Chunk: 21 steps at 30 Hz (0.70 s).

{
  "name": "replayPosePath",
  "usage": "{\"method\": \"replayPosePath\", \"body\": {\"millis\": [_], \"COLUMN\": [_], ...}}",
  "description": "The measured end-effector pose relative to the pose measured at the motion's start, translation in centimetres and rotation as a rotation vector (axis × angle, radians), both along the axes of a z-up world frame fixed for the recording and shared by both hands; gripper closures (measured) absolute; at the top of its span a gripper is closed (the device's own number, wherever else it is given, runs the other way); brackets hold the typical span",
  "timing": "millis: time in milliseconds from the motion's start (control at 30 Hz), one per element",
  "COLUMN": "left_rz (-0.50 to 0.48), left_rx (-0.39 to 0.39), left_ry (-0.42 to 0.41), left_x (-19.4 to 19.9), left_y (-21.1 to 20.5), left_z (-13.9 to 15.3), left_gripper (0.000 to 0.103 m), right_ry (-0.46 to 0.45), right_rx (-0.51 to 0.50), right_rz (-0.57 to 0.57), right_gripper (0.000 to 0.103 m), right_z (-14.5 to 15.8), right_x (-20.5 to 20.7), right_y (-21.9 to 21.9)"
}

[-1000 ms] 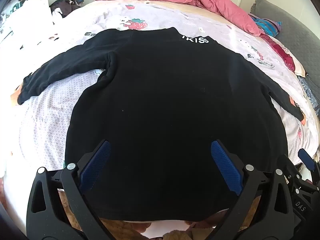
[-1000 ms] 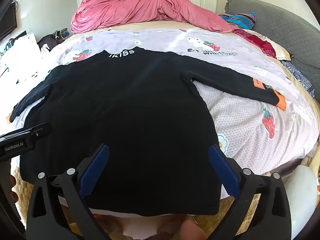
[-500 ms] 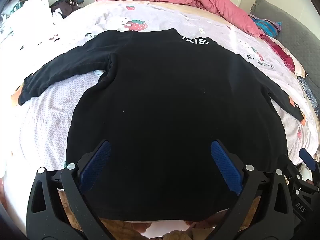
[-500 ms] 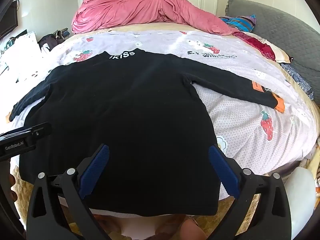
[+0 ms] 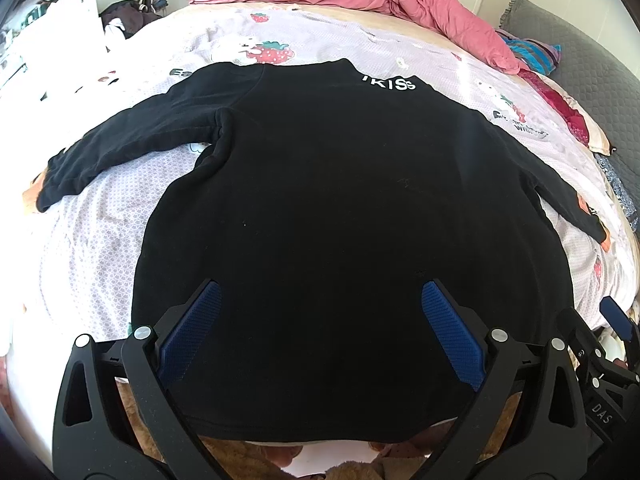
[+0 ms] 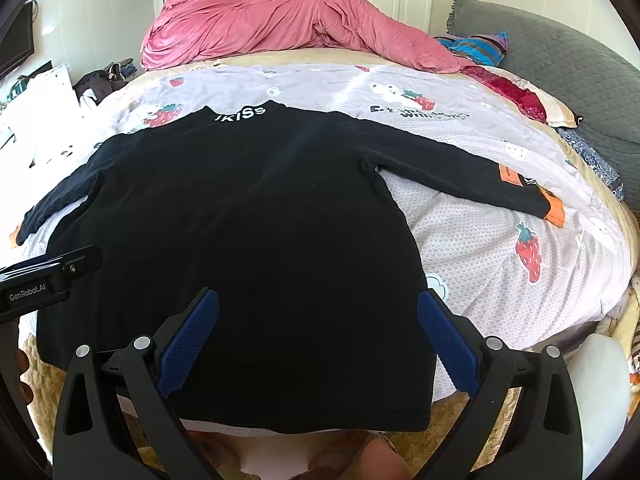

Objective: Fold small clothes

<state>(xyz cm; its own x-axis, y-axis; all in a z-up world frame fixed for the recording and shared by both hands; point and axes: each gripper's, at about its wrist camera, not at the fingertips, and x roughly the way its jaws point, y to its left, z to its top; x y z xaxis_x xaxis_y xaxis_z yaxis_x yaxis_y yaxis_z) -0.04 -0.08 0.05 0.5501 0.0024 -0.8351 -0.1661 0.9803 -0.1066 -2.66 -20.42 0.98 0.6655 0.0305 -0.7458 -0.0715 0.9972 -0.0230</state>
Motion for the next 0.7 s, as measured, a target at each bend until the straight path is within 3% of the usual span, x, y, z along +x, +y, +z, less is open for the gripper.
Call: {"method": "replayPosePath", "body": {"millis": [700], "left_rz": [0.001], "left_rx": [-0.005], "left_ry": [0.0], "left_x": [-0.07], "left_y": [0.04], "left_z": [0.17], "left_gripper": [0.009], "right_ry": [0.0], "right_rx": [-0.005], "right_rz": [-0.001], "right_gripper": [0.004], "right_z": [0.14], "right_x": [0.02], "right_y": [0.04]}}
